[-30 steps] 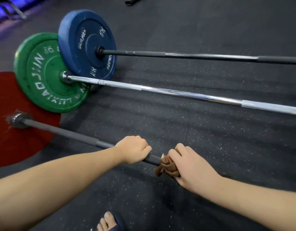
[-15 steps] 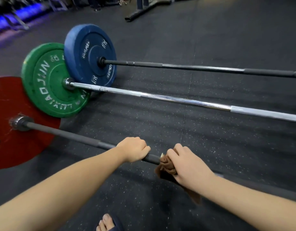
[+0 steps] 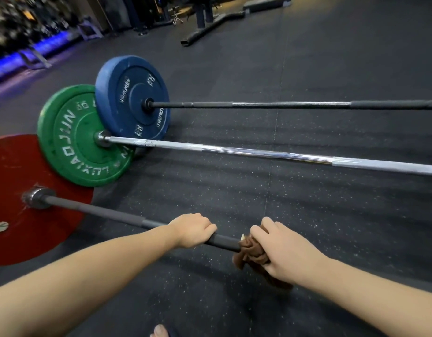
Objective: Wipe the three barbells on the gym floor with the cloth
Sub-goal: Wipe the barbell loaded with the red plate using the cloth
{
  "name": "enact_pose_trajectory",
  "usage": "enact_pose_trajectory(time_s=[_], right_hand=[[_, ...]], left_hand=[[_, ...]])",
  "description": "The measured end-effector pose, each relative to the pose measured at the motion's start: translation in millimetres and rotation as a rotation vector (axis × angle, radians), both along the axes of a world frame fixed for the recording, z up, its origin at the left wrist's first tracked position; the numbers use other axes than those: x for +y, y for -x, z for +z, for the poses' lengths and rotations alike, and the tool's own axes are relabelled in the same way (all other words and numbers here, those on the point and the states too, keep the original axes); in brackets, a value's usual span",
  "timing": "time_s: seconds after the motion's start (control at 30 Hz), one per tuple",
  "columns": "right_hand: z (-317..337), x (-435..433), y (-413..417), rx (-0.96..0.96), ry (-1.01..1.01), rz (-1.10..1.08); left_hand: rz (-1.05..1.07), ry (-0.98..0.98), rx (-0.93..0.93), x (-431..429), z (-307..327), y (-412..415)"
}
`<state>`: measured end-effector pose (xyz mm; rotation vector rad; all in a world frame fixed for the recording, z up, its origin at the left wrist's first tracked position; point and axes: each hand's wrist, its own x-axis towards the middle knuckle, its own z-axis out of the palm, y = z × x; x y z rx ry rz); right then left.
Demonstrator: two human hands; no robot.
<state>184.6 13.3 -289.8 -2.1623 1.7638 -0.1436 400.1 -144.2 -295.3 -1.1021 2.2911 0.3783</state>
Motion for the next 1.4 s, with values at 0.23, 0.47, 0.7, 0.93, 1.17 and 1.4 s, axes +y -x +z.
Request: enact_pose_trajectory(time_s=[0.23, 0.47, 0.7, 0.93, 1.17, 1.4], right_hand=[[6.7, -20.1, -13.3, -0.035, -0.059, 0.012], [5.8, -22.9, -24.4, -0.067, -0.093, -0.015], [29.4, -21.1, -37.2, 0.001, -0.165, -0.084], [4.1, -40.3, -72.8, -0.026, 0.032, -0.109], [12.8, -36.8, -36.7, -0.121, -0.131, -0.063], [9.1, -44.2, -51.7, -0.026, -0.097, -0.007]], left_hand=[[-0.036, -0.103, 0.013, -14.3, -15.3, -4.7], [-0.073, -0.159, -0.076, -15.8, -3.5, 2.4], [0.197, -0.026, -0.045, 8.6, 25.9, 15.3], [0.21, 0.126, -0.024, 19.4, 19.8, 11.3], [0.506, 0.251, 0.292, 37.2, 14.4, 6.9], [0.361, 0.507, 0.242, 38.6, -1.1, 9.7]])
